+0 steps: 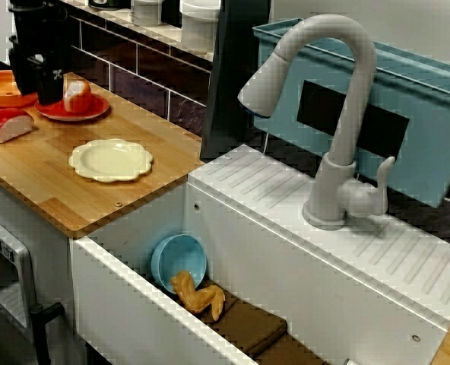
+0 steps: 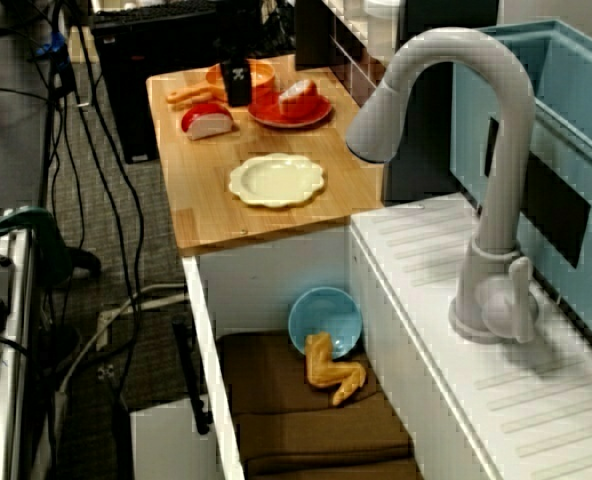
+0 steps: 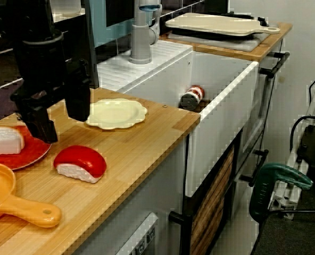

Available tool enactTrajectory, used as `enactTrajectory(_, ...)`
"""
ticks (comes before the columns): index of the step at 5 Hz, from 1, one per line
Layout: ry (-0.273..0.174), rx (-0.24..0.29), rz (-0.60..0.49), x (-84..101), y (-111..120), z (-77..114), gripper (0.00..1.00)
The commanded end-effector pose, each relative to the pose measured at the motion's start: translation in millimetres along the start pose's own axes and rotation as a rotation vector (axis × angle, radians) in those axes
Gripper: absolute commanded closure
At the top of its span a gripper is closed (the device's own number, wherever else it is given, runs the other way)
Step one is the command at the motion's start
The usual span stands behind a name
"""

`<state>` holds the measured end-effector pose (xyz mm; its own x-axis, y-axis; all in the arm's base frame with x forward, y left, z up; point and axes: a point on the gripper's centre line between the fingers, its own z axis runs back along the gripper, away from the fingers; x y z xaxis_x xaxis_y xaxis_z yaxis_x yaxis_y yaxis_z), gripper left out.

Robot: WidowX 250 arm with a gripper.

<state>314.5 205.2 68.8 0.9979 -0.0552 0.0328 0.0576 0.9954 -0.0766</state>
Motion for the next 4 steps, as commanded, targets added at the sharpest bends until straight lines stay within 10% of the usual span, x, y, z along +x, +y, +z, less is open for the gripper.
enactTrajectory(1, -0.053, 0.116, 0.069, -8.7, -9, 24.3, 0.0)
enactTrajectory(4, -0.026, 0.157, 0.11, -23.0, -3, 25.8, 0.0)
